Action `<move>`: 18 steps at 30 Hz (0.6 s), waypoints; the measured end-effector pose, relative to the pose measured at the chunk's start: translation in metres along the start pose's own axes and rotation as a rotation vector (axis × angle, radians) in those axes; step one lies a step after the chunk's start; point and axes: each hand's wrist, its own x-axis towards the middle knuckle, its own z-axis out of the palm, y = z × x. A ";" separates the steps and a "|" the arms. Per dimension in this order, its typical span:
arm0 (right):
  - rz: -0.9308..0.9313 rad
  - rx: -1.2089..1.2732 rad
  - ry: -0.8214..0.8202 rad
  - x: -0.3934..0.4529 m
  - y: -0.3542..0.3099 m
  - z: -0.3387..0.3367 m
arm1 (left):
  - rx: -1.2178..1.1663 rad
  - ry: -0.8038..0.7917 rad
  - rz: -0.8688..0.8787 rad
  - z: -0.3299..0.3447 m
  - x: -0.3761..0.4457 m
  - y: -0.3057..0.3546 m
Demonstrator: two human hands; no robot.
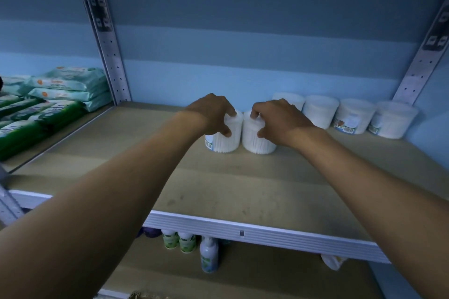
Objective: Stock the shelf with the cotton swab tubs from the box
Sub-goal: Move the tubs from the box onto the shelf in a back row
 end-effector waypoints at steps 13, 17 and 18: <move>-0.017 -0.048 -0.012 0.067 0.021 0.005 | 0.009 0.018 0.039 0.005 0.079 -0.014; -0.038 -0.053 -0.021 0.080 0.030 0.005 | 0.028 0.038 0.064 0.007 0.093 -0.015; -0.040 -0.048 -0.020 0.083 0.032 0.006 | 0.036 0.043 0.068 0.007 0.096 -0.015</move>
